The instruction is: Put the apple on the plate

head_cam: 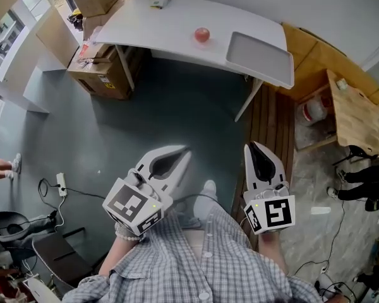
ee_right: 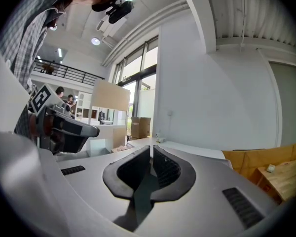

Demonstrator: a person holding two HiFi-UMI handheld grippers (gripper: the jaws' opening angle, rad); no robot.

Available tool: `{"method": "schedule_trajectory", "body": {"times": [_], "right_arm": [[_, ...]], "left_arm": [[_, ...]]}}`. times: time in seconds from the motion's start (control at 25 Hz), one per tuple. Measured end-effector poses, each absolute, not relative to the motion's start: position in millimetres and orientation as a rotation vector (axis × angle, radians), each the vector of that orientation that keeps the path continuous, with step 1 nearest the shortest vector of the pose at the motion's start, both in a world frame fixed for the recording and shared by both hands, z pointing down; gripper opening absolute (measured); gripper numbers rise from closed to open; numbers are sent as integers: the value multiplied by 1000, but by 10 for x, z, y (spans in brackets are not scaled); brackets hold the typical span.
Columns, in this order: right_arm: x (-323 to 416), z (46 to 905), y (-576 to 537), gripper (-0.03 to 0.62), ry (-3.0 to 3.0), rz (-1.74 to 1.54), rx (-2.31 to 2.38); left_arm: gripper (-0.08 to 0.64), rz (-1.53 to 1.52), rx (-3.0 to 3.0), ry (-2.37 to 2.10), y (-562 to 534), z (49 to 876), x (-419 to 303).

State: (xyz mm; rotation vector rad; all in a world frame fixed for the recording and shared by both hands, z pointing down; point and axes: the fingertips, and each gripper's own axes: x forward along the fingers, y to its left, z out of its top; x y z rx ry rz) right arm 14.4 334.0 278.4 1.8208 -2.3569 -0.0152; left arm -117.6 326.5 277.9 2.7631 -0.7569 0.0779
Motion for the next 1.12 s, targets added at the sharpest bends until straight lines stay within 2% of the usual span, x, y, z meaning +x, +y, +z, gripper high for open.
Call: {"method": "schedule_trajectory", "body": {"times": [0.48, 1.12], "right_arm": [[1182, 2762, 2618, 34, -2447, -13, 1700], [1582, 2887, 2300, 34, -2393, 40, 1816]], "left_arm": [[9, 35, 2679, -920, 2652, 2709, -272], [9, 16, 2684, -870, 2198, 2836, 60]]}}
